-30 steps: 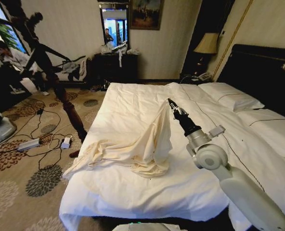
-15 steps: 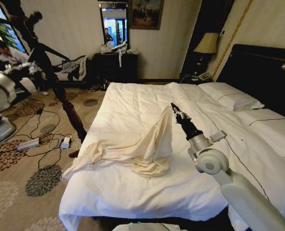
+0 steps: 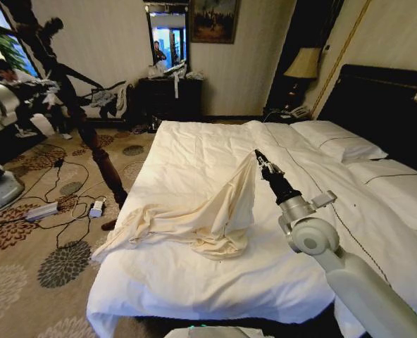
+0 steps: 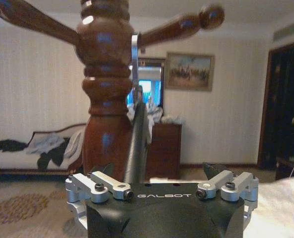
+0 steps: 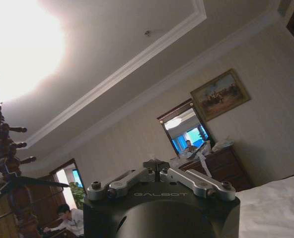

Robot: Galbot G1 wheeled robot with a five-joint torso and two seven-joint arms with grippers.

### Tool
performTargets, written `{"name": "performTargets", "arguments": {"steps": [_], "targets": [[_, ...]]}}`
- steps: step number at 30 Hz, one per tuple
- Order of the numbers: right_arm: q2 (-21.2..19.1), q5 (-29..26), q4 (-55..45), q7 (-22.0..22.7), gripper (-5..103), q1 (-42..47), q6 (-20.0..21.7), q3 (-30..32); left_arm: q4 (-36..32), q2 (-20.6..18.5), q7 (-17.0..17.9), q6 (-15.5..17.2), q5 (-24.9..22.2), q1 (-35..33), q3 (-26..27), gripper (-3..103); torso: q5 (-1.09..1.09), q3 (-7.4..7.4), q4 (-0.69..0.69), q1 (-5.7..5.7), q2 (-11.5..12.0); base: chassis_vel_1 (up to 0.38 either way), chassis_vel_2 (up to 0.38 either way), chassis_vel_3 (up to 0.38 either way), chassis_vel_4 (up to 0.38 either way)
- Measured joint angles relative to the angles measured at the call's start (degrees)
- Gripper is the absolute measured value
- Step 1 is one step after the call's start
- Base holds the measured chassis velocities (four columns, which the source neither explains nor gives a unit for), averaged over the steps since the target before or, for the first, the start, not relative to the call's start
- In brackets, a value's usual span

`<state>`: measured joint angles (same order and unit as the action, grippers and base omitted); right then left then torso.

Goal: Pick up the clothes from the bed and hang them on the clothes hanger.

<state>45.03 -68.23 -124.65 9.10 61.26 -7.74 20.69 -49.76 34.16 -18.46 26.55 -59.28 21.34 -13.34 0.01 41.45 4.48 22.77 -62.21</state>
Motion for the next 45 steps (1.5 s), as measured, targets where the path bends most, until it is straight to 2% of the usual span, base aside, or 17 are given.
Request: {"name": "performTargets", "arguments": {"steps": [4,5,8,11,14,17,19,20,23,24,25,27,28,38,42,45], "targets": [[0.2,0.7,0.6,0.2,0,0.5,-0.1,0.0,0.4,-0.1,-1.2,3.5,2.5,0.5,0.2,99,-0.02,0.00,-0.01,0.00,0.0,0.000,0.000,0.000,0.000],[0.2,0.7,0.6,0.2,0,0.5,-0.1,0.0,0.4,-0.1,-1.2,3.5,2.5,0.5,0.2,99,-0.02,0.00,-0.01,0.00,0.0,0.000,0.000,0.000,0.000],[0.4,0.9,1.2,0.3,0,-0.1,-0.1,-0.4,0.2,-0.9,-3.0,6.0,4.2,0.4,0.5,83,-0.01,-0.01,-0.04,-0.01,0.0,0.000,0.000,0.000,0.000],[0.6,0.9,1.5,0.4,0,-0.5,-0.1,-0.7,0.3,-0.9,-3.3,6.5,4.5,0.4,0.7,78,-0.02,-0.01,-0.04,-0.01,0.0,0.000,0.000,0.000,0.000],[0.6,0.9,2.0,0.5,0,-1.0,-0.1,-1.0,0.4,-0.7,-3.1,7.3,5.2,0.2,1.4,62,-0.02,0.00,-0.01,-0.01,0.0,0.000,0.000,0.000,0.000],[0.6,0.9,2.4,0.6,0,-1.1,-0.1,-1.2,0.4,-0.6,-2.4,7.7,5.6,0.1,1.7,56,-0.02,0.00,0.00,-0.01,0.0,0.000,0.000,0.000,0.000],[0.8,0.9,2.6,0.7,0,-1.2,-0.1,-1.3,0.3,-0.4,-2.0,7.7,6.0,0.1,2.1,45,-0.02,-0.01,-0.01,-0.01,0.0,0.000,0.000,0.000,0.000],[0.8,0.9,2.6,0.7,0,-1.2,-0.1,-1.3,0.3,-0.4,-2.0,7.7,6.0,0.1,2.1,45,-0.02,-0.01,-0.01,-0.01,0.0,0.000,0.000,0.000,0.000],[0.9,1.0,2.7,0.7,0,-1.2,0.0,-1.6,-0.2,-0.2,-1.3,7.6,5.9,-0.4,2.7,28,-0.01,-0.01,-0.01,-0.01,0.0,0.000,0.000,0.000,0.000],[0.9,1.0,2.7,0.7,0,-1.2,0.0,-1.6,-0.2,-0.2,-1.3,7.6,5.9,-0.4,2.7,28,-0.01,-0.01,-0.01,-0.01,0.0,0.000,0.000,0.000,0.000],[0.9,1.0,2.8,0.7,0,-1.3,0.0,-1.7,-0.5,-0.1,-1.2,7.6,5.5,-0.6,3.0,23,-0.02,0.00,-0.01,-0.01,0.0,0.000,0.000,0.000,0.000],[0.9,1.0,2.9,0.7,0,-1.3,0.0,-1.7,-0.7,-0.1,-1.1,7.5,5.2,-0.8,3.2,23,-0.02,-0.01,-0.01,-0.01,0.0,0.000,0.000,0.000,0.000],[0.9,1.1,3.1,0.8,0,-1.4,0.0,-1.8,-1.6,-0.3,-1.0,7.4,4.6,-1.2,3.5,18,-0.02,0.00,-0.02,-0.01,0.0,0.000,0.000,0.000,0.000],[1.2,1.6,4.0,1.0,0,-1.5,0.0,-2.0,-9.3,-2.9,0.0,6.7,1.2,-4.4,7.9,18,-0.01,0.00,-0.02,-0.01,0.0,0.000,0.000,0.000,0.000],[1.2,1.6,4.1,1.1,0,-1.5,0.0,-2.0,-13.6,-4.5,-0.4,5.0,-1.3,-6.8,10.5,18,-0.01,0.00,-0.02,-0.01,0.0,0.000,0.000,0.000,0.000],[1.3,1.6,4.1,1.1,0,-1.3,0.0,-1.8,-18.8,-6.8,-2.2,3.3,-4.4,-9.9,12.5,18,-0.01,-0.01,-0.01,-0.01,0.0,0.000,0.000,0.000,0.000]]}}
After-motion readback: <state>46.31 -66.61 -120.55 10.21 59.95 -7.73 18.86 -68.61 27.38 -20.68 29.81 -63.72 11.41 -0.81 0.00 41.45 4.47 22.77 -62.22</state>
